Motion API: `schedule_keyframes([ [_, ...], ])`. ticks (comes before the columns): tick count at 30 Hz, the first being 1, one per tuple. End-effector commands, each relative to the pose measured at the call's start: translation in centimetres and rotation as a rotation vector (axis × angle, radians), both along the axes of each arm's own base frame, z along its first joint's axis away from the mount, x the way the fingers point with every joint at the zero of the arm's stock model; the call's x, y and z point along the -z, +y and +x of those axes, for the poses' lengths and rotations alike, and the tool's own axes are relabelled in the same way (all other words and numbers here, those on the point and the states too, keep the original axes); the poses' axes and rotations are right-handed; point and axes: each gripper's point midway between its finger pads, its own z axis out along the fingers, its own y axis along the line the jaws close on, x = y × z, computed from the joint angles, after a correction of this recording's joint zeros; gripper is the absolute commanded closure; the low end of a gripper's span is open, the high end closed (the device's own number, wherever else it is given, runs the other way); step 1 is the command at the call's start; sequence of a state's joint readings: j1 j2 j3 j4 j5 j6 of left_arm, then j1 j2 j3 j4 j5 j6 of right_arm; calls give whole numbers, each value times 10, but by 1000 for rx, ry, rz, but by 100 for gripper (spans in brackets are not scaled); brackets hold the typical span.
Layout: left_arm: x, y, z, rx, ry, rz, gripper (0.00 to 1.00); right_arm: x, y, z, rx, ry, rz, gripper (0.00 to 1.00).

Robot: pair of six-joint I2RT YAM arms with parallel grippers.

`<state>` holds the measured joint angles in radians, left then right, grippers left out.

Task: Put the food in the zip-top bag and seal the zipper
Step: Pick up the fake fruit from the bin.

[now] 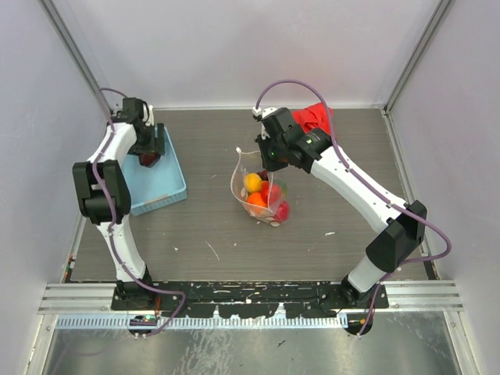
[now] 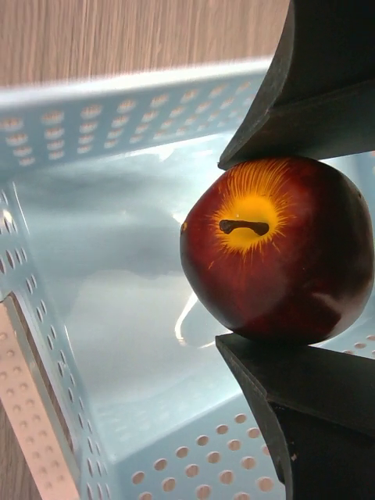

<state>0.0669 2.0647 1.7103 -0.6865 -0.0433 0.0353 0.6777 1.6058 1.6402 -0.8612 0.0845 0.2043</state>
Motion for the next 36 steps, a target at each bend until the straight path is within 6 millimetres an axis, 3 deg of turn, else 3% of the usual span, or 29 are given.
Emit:
schedule_keyframes([
  [1, -64, -23, -11, -70, -105, -160, 35, -24, 5, 3, -5, -56, 45, 100],
  [8, -96, -57, -32, -150, -120, -382, 36, -27, 2, 3, 4, -64, 44, 100],
  [15, -117, -112, -62, -182, -137, -680, 40, -30, 1, 4, 11, -71, 44, 100],
  [25, -186, -185, -107, -27, -254, -759, 40, -32, 3, 5, 14, -75, 50, 100],
  [36, -238, -246, -155, 140, -342, -848, 40, -29, 3, 6, 16, -71, 49, 100],
])
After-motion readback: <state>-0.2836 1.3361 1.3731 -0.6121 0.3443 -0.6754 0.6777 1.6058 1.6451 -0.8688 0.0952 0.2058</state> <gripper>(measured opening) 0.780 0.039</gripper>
